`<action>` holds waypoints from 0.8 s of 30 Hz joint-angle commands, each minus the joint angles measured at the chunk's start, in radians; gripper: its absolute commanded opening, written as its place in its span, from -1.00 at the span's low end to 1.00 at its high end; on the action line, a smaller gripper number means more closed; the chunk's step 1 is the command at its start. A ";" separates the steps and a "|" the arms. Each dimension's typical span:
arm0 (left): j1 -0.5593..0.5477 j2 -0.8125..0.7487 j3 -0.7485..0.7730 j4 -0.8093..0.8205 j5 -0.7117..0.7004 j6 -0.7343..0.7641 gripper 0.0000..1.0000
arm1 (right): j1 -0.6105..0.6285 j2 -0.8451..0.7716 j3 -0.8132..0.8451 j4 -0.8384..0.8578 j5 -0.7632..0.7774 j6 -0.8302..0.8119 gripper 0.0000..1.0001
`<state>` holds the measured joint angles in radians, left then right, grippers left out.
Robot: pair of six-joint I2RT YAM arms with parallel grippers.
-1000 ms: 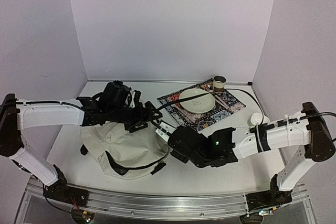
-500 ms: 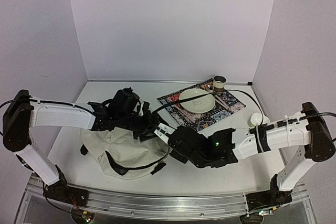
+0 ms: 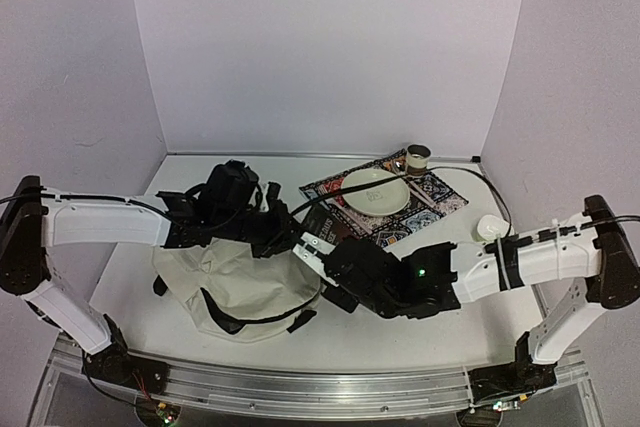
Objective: Pack the student bag
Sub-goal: Pass from the right arm to the left, then pass from the left arm to the right
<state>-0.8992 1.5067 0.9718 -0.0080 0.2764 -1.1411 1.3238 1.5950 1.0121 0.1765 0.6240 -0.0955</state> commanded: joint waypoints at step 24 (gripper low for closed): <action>0.202 -0.363 -0.141 0.214 -0.056 0.217 -1.00 | -0.601 -0.123 -0.194 0.542 -1.034 0.980 0.97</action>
<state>-0.7071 1.2225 0.8352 0.0314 0.1682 -0.9379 0.7908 1.3959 0.8462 0.4378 -0.1932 0.6485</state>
